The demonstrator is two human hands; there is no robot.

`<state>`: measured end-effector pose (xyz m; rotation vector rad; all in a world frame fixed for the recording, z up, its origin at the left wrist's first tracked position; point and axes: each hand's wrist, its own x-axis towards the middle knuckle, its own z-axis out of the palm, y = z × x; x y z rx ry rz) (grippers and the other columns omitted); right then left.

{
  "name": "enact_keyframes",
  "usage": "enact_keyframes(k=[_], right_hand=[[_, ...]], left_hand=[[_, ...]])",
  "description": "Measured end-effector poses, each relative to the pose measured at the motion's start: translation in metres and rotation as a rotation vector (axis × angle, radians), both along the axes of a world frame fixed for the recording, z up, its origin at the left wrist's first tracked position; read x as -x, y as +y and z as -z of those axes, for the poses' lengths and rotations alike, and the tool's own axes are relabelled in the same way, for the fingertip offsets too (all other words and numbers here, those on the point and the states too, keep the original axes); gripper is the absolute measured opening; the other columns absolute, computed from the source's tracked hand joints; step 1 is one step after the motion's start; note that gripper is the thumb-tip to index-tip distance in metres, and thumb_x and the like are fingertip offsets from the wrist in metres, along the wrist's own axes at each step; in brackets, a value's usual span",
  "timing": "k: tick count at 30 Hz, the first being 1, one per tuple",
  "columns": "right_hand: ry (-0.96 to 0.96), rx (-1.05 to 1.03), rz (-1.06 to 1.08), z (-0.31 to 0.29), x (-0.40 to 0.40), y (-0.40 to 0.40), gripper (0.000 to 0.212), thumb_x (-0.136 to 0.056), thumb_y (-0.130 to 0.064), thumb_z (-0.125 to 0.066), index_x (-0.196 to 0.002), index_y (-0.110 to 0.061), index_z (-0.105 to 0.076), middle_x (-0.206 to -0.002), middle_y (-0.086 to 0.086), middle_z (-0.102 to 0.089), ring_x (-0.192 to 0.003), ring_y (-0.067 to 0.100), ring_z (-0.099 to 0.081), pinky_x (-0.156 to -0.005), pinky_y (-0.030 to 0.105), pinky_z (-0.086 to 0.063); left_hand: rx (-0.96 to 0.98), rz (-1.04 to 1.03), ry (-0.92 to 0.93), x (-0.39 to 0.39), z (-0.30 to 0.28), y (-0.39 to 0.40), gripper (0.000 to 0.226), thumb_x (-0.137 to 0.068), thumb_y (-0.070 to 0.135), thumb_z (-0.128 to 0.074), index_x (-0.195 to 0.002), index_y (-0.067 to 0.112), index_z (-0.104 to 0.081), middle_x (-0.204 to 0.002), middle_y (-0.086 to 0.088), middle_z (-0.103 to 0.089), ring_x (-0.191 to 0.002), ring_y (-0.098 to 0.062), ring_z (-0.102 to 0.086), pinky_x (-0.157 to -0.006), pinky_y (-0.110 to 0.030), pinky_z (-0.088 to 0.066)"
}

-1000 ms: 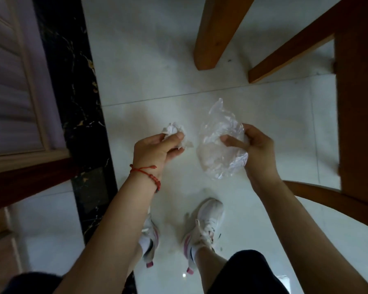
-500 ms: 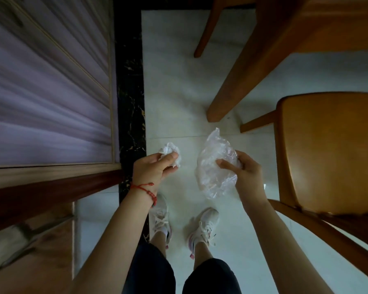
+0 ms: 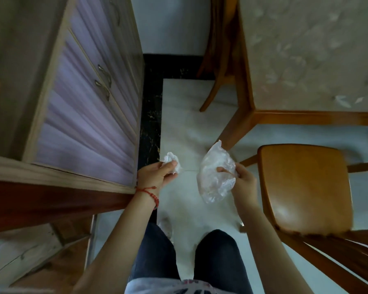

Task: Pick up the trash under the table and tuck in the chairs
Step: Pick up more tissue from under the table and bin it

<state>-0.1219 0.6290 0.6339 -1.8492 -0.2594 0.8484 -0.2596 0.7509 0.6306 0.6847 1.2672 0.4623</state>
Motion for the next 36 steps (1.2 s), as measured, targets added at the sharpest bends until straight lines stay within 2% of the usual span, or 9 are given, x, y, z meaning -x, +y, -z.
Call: enact_keyframes(k=[3, 5, 11, 17, 21, 25, 28, 32, 36], right_hand=[[-0.042, -0.01, -0.063, -0.016, -0.003, -0.001, 0.017, -0.077, -0.014, -0.068, -0.073, 0.001, -0.061, -0.07, 0.025, -0.059, -0.072, 0.041, -0.056, -0.081, 0.049, -0.051], [-0.022, -0.03, -0.097, -0.023, -0.008, -0.002, 0.018, -0.068, -0.023, -0.071, -0.069, -0.009, -0.06, -0.066, 0.01, -0.058, -0.073, 0.032, -0.057, -0.079, 0.041, -0.05], [-0.069, -0.006, -0.248, -0.03, -0.025, -0.016, 0.021, -0.082, -0.01, -0.063, -0.098, 0.004, -0.064, -0.081, 0.01, -0.065, -0.081, 0.027, -0.062, -0.062, 0.018, -0.05], [-0.037, -0.017, -0.408, -0.03, -0.024, -0.041, 0.016, -0.083, -0.011, -0.062, -0.095, -0.001, -0.065, -0.098, 0.023, -0.066, -0.092, 0.037, -0.063, -0.085, 0.042, -0.053], [-0.021, -0.003, -0.524, -0.027, -0.01, -0.061, 0.016, -0.084, -0.013, -0.062, -0.097, -0.005, -0.065, -0.092, 0.021, -0.064, -0.085, 0.035, -0.061, -0.081, 0.038, -0.052], [-0.004, -0.035, -0.659, -0.03, 0.013, -0.085, 0.011, -0.068, -0.01, -0.072, -0.069, -0.013, -0.061, -0.062, -0.004, -0.06, -0.06, 0.007, -0.056, -0.063, 0.02, -0.045], [-0.088, -0.01, -0.738, -0.026, 0.036, -0.102, 0.019, -0.077, -0.007, -0.07, -0.065, -0.017, -0.059, -0.06, -0.009, -0.06, -0.061, 0.008, -0.057, -0.059, 0.013, -0.044], [-0.072, 0.025, -0.776, -0.023, 0.068, -0.129, 0.007, -0.082, -0.009, -0.064, -0.083, -0.016, -0.062, -0.08, 0.0, -0.063, -0.078, 0.019, -0.06, -0.072, 0.025, -0.047], [-0.053, 0.038, -0.83, -0.02, 0.108, -0.163, 0.011, -0.084, -0.004, -0.06, -0.081, -0.013, -0.066, -0.077, -0.001, -0.065, -0.073, 0.015, -0.06, -0.052, 0.006, -0.047]], left_hand=[[-0.006, -0.01, -0.015, 0.002, -0.019, -0.01, 0.006, -0.082, 0.003, -0.061, -0.086, -0.001, -0.064, -0.08, -0.006, -0.062, -0.075, -0.012, -0.06, -0.061, -0.016, -0.055], [-0.023, -0.047, -0.016, 0.006, -0.027, -0.019, 0.012, -0.082, 0.002, -0.061, -0.091, -0.004, -0.063, -0.079, -0.006, -0.062, -0.074, -0.012, -0.06, -0.061, -0.016, -0.054], [-0.039, -0.235, -0.006, 0.014, -0.04, -0.059, 0.001, -0.08, 0.003, -0.063, -0.08, 0.003, -0.064, -0.077, -0.004, -0.062, -0.074, -0.012, -0.06, -0.06, -0.015, -0.054], [-0.019, -0.451, 0.003, 0.02, -0.034, -0.122, 0.022, -0.081, 0.003, -0.063, -0.1, -0.008, -0.06, -0.087, -0.009, -0.063, -0.079, -0.015, -0.062, -0.059, -0.015, -0.055], [0.012, -0.585, 0.018, 0.034, -0.033, -0.17, 0.006, -0.078, 0.005, -0.066, -0.074, 0.001, -0.064, -0.08, -0.011, -0.064, -0.082, -0.023, -0.063, -0.067, -0.021, -0.055], [0.01, -0.694, 0.024, 0.059, -0.033, -0.213, 0.017, -0.079, 0.003, -0.066, -0.063, 0.008, -0.061, -0.073, -0.007, -0.062, -0.074, -0.02, -0.062, -0.068, -0.022, -0.056], [0.024, -0.762, 0.011, 0.084, -0.028, -0.239, 0.013, -0.078, 0.004, -0.067, -0.066, 0.006, -0.064, -0.074, -0.009, -0.063, -0.072, -0.02, -0.063, -0.069, -0.023, -0.056], [0.006, -0.811, -0.02, 0.12, -0.024, -0.276, 0.005, -0.078, 0.005, -0.067, -0.081, 0.001, -0.066, -0.078, -0.008, -0.064, -0.075, -0.02, -0.063, -0.066, -0.019, -0.056], [-0.004, -0.889, -0.032, 0.163, -0.022, -0.323, 0.019, -0.078, 0.003, -0.066, -0.093, -0.008, -0.064, -0.084, -0.01, -0.064, -0.079, -0.02, -0.063, -0.063, -0.018, -0.057]])
